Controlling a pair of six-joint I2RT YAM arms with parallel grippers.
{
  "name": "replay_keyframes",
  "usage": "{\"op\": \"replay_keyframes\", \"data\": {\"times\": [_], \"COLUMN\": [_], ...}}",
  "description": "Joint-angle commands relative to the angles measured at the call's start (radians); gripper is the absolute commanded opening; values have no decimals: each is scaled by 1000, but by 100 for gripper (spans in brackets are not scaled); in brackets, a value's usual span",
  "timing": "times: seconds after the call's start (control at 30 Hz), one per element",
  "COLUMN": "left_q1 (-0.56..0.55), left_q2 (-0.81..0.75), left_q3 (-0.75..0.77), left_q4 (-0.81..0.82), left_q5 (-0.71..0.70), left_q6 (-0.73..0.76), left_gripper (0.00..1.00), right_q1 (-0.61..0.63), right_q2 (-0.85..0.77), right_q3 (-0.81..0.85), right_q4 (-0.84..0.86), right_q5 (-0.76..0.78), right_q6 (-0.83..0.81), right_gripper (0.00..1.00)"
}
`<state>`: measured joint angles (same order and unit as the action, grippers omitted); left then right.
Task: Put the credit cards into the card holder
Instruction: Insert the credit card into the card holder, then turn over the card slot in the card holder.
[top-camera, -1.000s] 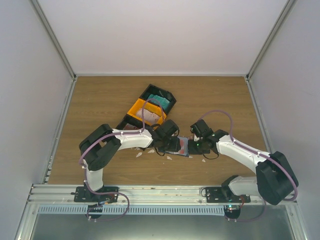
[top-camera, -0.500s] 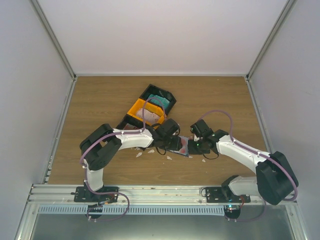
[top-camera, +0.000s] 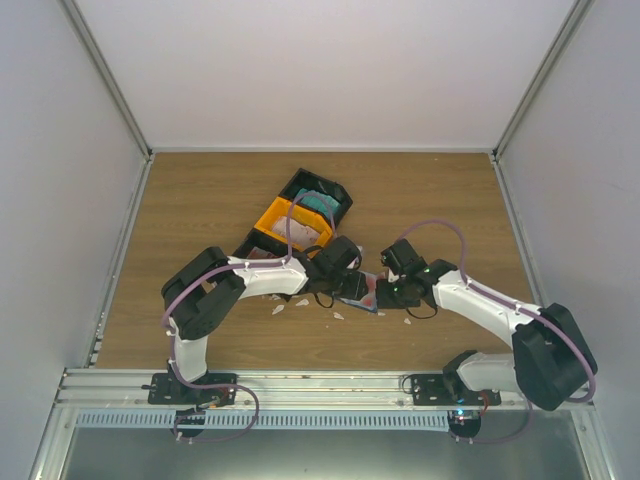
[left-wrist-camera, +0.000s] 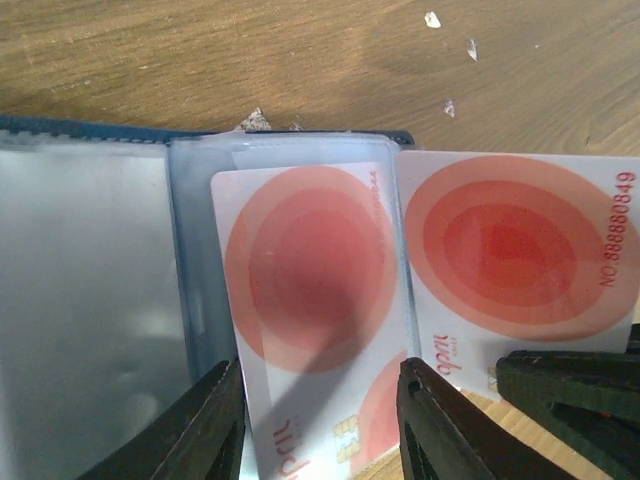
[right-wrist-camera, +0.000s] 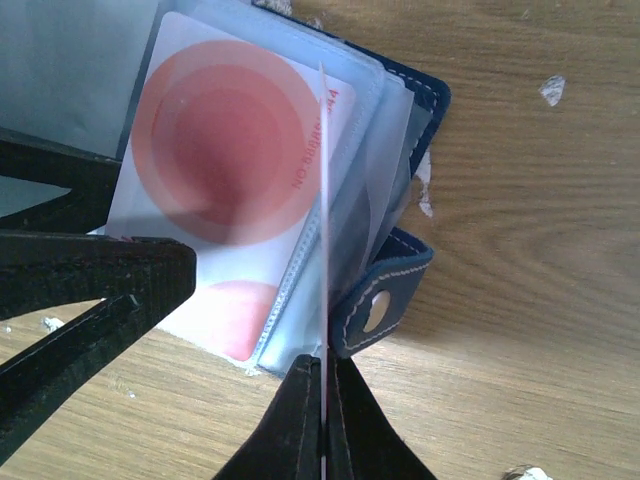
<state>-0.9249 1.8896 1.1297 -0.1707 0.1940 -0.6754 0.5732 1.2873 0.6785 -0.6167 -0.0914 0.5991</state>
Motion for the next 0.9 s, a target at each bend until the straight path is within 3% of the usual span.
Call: {"op": "replay_keyframes", "data": {"times": [0.0,0.37,0.57,0.87], "left_q1": [-3,-3,-3,-3], "left_q2": [-20,-91,-49,17], "left_q3": [11,-11,-16,2], "left_q4": [5,-94,-72,-67], "left_q5": [-29,-121,-68,-19], "left_q6": [22,12,24,49], "left_gripper": [45,47,20,15], "right_q1": [1,1,1,1], "right_q2": [-40,-89,-98,-96], "right_q3": [4,15,8,-24], "right_q4": [-18,-39,-9,32], "right_q5": [59,77,36,4], "right_q6": [21,47,64,96], "right_gripper": [1,0,1,1]}}
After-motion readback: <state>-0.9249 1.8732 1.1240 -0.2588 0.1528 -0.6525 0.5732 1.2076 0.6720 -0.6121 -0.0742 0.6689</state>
